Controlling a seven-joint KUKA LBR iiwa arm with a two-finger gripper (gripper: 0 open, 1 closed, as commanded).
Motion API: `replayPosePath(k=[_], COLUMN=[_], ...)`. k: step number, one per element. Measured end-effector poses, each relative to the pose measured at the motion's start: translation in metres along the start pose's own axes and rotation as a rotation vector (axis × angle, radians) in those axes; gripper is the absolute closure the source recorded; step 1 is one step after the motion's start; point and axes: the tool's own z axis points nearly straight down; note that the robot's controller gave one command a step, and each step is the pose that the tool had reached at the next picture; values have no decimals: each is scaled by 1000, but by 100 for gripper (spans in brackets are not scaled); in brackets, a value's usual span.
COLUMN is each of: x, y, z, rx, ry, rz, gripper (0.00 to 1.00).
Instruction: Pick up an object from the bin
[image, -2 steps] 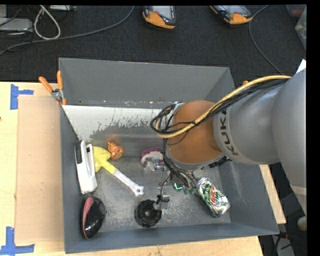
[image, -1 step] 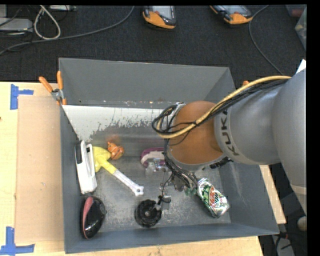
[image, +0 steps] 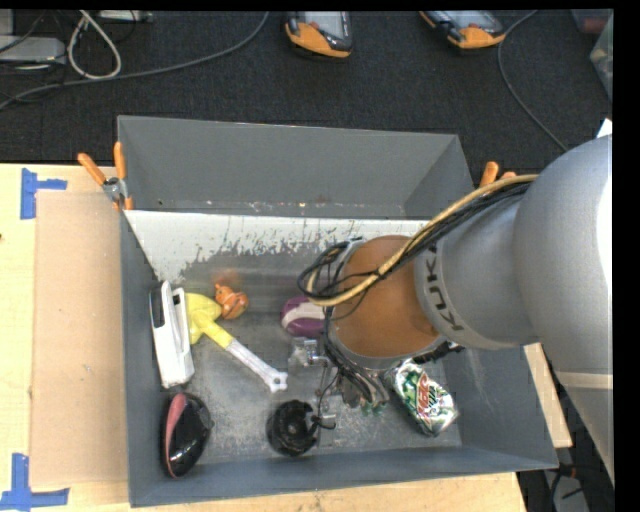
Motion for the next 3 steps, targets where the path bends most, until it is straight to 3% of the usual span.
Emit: replayPosePath(k=[1,2,3], x=[29,28,13], y=[13,13,-1], z=[-1,-1,-29], rx=[0,0,0], ry=[-12,-11,-11], rz=[30,28,-15], gripper=[0,0,0])
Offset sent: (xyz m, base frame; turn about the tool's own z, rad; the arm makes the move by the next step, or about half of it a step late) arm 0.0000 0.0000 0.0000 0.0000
